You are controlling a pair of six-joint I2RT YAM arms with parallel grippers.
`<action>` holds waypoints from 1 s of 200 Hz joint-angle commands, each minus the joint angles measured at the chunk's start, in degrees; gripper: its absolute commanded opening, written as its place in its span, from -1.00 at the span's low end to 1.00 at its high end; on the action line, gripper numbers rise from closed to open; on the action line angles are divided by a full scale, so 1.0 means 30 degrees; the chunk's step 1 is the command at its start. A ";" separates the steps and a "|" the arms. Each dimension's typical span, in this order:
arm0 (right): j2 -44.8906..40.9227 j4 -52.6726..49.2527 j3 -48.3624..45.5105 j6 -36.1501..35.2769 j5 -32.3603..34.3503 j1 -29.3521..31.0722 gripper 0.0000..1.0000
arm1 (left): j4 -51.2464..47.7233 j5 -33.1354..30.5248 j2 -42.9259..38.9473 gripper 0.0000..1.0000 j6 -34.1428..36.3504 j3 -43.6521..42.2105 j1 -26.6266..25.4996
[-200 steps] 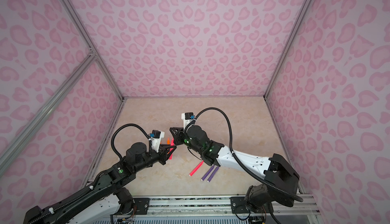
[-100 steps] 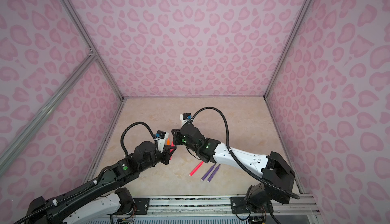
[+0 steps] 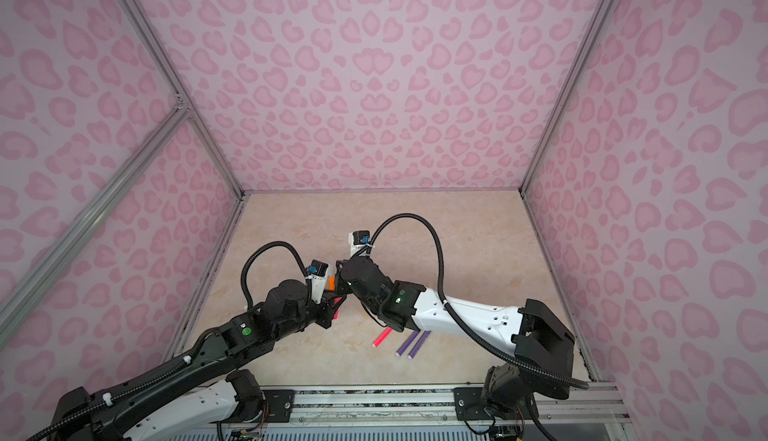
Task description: Insert the pens into the pen caps
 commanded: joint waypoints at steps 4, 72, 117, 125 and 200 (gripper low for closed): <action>0.0316 -0.4542 0.0123 0.0032 0.0892 0.0255 -1.00 | 0.0629 -0.5404 -0.0240 -0.94 -0.1501 0.0284 0.0236; 0.0558 -0.5278 0.0440 0.1621 0.2059 -0.0036 -1.00 | 0.0002 -0.6289 0.0264 -0.94 -0.1616 0.0639 0.0221; -0.0542 -0.2359 -0.0825 0.1720 0.0079 -0.0096 -1.00 | 0.0464 -0.5284 0.0516 -0.94 -0.1395 0.0667 0.0222; -0.0667 -0.1782 -0.1060 0.1639 -0.0064 -0.0124 -1.00 | 0.0757 -0.4808 0.0450 -0.94 -0.1312 0.0568 0.0248; -0.5874 0.1838 -0.5007 -0.0012 0.0348 -0.2451 -1.00 | 0.3321 0.0596 -0.0178 -0.93 -0.0711 -0.0253 0.0297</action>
